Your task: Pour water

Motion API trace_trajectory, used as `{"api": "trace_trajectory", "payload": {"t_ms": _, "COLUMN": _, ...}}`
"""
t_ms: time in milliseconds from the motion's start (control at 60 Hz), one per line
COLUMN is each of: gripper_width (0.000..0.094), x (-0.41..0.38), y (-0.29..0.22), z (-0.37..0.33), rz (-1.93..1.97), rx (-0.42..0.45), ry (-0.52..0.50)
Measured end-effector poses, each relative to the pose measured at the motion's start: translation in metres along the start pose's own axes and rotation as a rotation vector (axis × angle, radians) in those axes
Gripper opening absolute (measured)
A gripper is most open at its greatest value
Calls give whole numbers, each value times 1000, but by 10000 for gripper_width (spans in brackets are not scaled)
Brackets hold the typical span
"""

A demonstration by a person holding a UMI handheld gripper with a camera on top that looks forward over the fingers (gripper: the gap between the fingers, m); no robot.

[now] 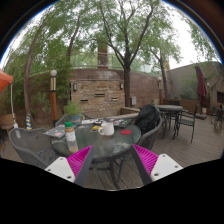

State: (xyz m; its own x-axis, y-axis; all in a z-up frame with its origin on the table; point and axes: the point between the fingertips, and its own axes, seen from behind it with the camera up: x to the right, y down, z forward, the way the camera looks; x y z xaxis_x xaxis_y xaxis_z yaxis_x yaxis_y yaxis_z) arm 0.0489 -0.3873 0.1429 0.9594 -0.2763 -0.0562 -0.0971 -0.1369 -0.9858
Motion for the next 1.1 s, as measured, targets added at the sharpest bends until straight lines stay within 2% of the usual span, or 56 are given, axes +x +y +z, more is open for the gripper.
{"api": "trace_trajectory", "payload": {"t_ms": 383, "gripper_width": 823, "x": -27, "y": 9, "z": 30, "rz": -41, "rx": -30, "ry": -33}}
{"api": "trace_trajectory", "payload": {"t_ms": 567, "gripper_width": 830, "x": -77, "y": 25, "z": 81, "rz": -31, "rx": -51, "ry": -93}}
{"api": "trace_trajectory", "payload": {"t_ms": 700, "gripper_width": 831, "x": -140, "y": 39, "z": 125, "rz": -35, "rx": -60, "ry": -180}}
{"api": "trace_trajectory", "payload": {"t_ms": 750, "gripper_width": 835, "x": -166, "y": 39, "z": 140, "rz": -58, "rx": -37, "ry": -223}}
{"api": "trace_trajectory", "payload": {"t_ms": 900, "gripper_width": 820, "x": -214, "y": 48, "z": 184, "rz": -110, "rx": -4, "ry": -209}}
{"api": "trace_trajectory", "payload": {"t_ms": 983, "gripper_width": 819, "x": -211, "y": 53, "z": 215, "rz": -102, "rx": 12, "ry": -156}}
{"api": "trace_trajectory", "payload": {"t_ms": 1100, "gripper_width": 814, "x": -220, "y": 49, "z": 239, "rz": -53, "rx": 29, "ry": -135}}
